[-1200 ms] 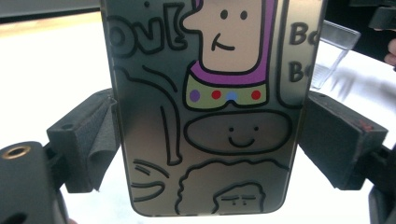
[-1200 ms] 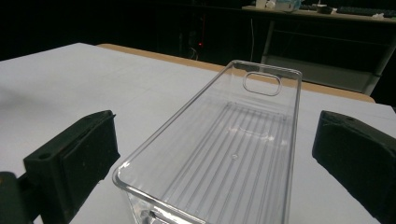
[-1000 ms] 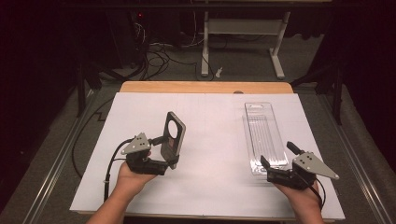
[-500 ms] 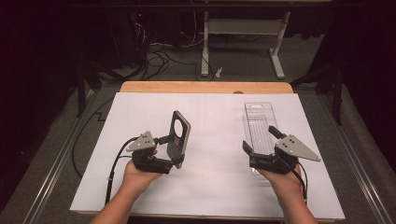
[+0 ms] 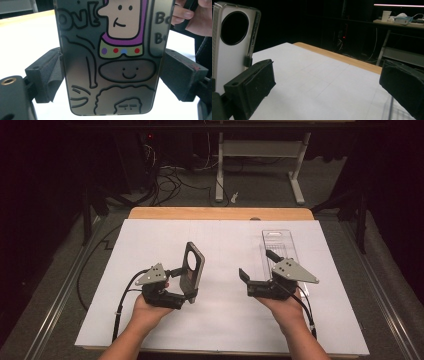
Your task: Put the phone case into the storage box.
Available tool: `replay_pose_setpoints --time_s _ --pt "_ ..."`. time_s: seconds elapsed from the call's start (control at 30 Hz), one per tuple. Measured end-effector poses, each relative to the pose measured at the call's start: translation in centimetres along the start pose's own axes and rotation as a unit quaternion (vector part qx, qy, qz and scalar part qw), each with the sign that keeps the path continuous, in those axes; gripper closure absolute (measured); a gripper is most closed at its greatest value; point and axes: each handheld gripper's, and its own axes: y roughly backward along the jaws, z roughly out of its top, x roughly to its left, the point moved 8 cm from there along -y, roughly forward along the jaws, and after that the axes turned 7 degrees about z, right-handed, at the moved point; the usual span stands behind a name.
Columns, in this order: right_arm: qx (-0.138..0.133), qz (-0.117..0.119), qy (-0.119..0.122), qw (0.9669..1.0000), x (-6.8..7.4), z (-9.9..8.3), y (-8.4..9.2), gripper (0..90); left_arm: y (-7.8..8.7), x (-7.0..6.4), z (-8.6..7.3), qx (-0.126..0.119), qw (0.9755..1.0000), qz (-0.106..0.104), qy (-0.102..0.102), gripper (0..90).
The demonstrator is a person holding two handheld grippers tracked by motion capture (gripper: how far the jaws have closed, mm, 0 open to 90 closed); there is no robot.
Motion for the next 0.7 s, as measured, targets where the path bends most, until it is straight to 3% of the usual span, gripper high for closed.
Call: replay_pose_setpoints --time_s 0.4,0.7 --pt "0.038 0.034 0.002 0.9987 2.4 -2.9 -1.9 0.2 -0.5 -0.9 -1.1 0.015 0.9996 -0.022 -0.014 13.2" --pt "0.051 0.045 0.0 0.9977 3.2 -4.0 -2.2 0.2 -0.6 -1.5 -1.5 0.018 0.9986 -0.046 -0.02 13.2"
